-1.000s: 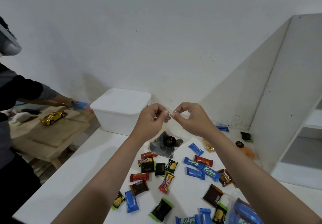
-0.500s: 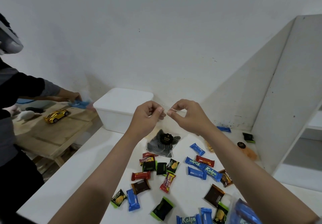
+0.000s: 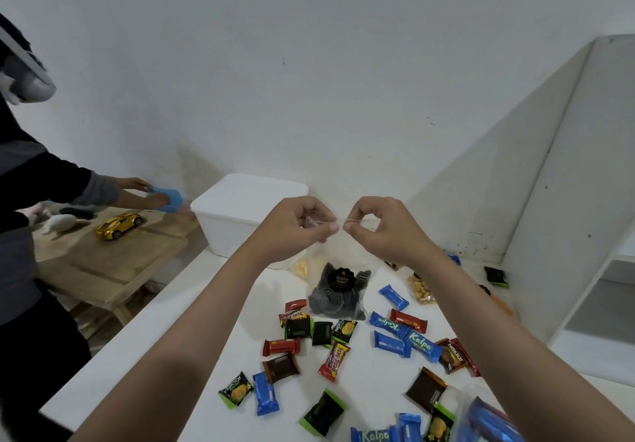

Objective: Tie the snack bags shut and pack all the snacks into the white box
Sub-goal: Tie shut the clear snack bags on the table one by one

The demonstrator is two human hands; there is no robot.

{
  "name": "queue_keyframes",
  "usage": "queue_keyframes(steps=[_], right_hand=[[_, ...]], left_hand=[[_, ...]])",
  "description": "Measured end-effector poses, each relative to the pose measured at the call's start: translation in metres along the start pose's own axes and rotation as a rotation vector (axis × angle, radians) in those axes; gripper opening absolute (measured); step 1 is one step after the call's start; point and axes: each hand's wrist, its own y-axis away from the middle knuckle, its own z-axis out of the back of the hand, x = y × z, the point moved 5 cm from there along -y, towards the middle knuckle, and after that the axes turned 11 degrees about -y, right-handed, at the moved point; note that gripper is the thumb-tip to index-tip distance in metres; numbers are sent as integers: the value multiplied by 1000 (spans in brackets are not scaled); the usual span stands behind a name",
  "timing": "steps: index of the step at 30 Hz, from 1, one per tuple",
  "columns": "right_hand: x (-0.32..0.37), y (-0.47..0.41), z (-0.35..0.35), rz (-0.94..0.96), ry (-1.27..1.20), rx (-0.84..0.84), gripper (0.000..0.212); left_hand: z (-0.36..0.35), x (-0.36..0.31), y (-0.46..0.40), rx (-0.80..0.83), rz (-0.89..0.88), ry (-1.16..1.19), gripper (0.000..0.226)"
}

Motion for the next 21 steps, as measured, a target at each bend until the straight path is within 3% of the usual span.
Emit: queue_keyframes(steps=[8, 21], right_hand=[[-1, 2, 1, -92, -102, 63, 8], [1, -3, 1, -47, -71, 36, 12]], left_hand=[[3, -7, -4, 61, -18, -51, 9], [-1, -8, -5, -28, -92, -163, 21]])
